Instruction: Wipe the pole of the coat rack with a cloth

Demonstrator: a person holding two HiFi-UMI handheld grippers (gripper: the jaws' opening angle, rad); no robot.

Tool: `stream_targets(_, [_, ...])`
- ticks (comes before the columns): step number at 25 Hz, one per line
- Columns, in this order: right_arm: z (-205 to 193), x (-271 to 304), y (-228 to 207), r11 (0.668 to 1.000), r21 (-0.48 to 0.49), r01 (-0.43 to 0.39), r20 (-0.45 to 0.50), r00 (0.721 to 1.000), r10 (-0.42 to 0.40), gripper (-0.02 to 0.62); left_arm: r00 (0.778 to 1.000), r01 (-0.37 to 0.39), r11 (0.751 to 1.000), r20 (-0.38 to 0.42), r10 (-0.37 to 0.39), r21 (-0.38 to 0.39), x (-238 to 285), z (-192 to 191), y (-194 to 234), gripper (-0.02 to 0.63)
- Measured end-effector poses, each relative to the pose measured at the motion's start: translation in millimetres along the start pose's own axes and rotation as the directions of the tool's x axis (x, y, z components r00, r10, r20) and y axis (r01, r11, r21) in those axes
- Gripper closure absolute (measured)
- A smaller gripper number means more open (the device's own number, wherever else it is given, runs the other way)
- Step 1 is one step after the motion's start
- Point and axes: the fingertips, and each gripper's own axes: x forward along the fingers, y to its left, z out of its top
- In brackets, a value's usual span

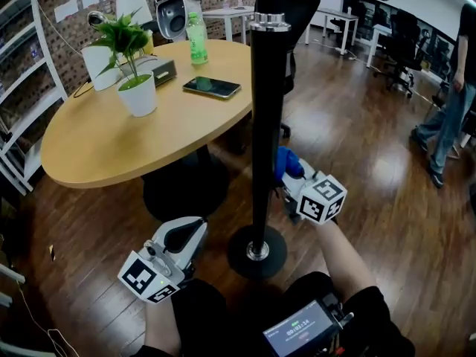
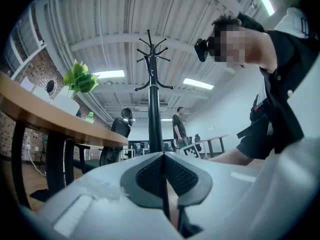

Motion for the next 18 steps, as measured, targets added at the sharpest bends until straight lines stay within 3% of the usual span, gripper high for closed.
stream_targets(5, [-169.2, -37.8, -10.7, 0.985, 0.155, 0.071, -0.185, 0.982, -0.042, 0.58, 0.998, -0.015, 0.999, -0.065, 0.012, -0.045, -4.3, -37.8, 8.6, 0.614])
stream_targets(7, [-230.8, -51.4, -15.4, 0.976, 0.185, 0.119, -0.278, 0.958, -0.064, 0.58, 0.997, -0.028, 0.998, -0.074, 0.023, -0.059, -5.2, -50.4, 15.7, 0.614])
stream_targets(10, [-313.6, -71.6, -19.2, 0.958, 0.205, 0.201, -0.423, 0.901, -0.099, 0.58, 0.996, -0.044, 0.996, -0.084, 0.037, -0.077, -6.8, -66.8, 23.1, 0.614])
stream_targets(14, [-373.2, -89.9, -19.8, 0.937, 0.206, 0.281, -0.549, 0.826, -0.127, 0.58, 0.994, -0.039, 0.994, -0.102, 0.029, -0.099, -4.8, -81.7, 24.4, 0.614])
stream_targets(18, [-382.0, -91.5, -19.6, 0.94, 0.184, 0.288, -0.584, 0.801, -0.131, 0.58, 0.994, -0.031, 0.995, -0.107, 0.02, -0.095, -2.8, -82.9, 25.9, 0.614])
